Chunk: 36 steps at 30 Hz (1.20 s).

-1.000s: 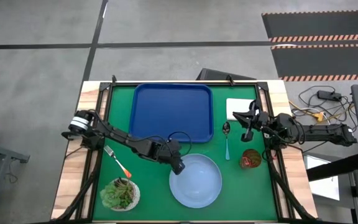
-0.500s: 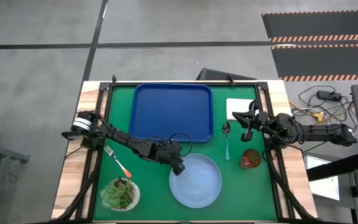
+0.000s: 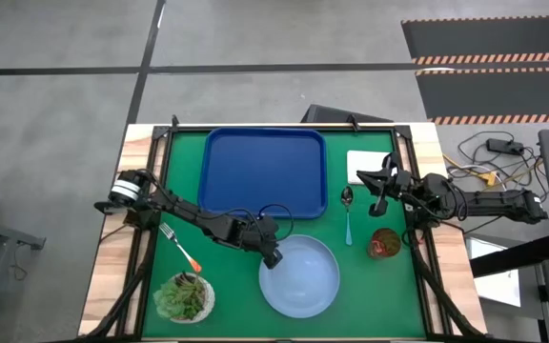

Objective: Pick and place plate/cup/fork/spoon on tray
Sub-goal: Put the blue plate on the blue tray

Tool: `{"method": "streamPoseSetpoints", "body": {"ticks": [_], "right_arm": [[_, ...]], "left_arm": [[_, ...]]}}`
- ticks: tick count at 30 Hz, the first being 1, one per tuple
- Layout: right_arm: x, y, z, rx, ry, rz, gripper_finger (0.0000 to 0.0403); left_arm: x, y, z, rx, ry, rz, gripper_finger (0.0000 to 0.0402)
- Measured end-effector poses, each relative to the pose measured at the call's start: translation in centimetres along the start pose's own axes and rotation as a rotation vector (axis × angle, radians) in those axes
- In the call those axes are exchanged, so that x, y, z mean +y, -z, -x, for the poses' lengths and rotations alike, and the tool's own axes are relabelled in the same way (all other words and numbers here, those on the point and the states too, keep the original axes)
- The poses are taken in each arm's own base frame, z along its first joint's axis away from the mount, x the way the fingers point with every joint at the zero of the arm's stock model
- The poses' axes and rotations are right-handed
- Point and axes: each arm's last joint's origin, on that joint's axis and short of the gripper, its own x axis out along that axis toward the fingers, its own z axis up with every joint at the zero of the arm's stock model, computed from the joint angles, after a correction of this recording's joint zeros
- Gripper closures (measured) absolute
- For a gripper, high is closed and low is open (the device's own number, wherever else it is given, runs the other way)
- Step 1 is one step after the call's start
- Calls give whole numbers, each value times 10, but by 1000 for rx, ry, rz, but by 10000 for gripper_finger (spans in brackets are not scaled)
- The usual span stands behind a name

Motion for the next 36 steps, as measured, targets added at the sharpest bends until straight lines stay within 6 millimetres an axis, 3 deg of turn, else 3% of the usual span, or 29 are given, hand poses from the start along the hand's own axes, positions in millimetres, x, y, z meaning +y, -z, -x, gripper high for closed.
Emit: {"method": "streamPoseSetpoints", "body": {"ticks": [6, 13, 17, 24, 30, 36], "right_arm": [[0, 0, 0, -1, 0, -2, 394], [0, 0, 0, 0, 0, -3, 394], [0, 0, 0, 5, -1, -2, 394], [0, 1, 0, 6, -1, -23, 394], [0, 1, 0, 6, 0, -28, 394], [0, 1, 0, 11, 0, -27, 394]], "left_arm": [[1, -2, 0, -4, 4, 34, 392], [-4, -9, 8, -41, 60, 17, 400], [-6, -18, 24, -98, 75, -35, 400], [2, -50, 73, -293, 71, -40, 401], [36, -68, 102, -417, -39, 44, 401], [97, -70, 111, -474, -173, 189, 401]]}}
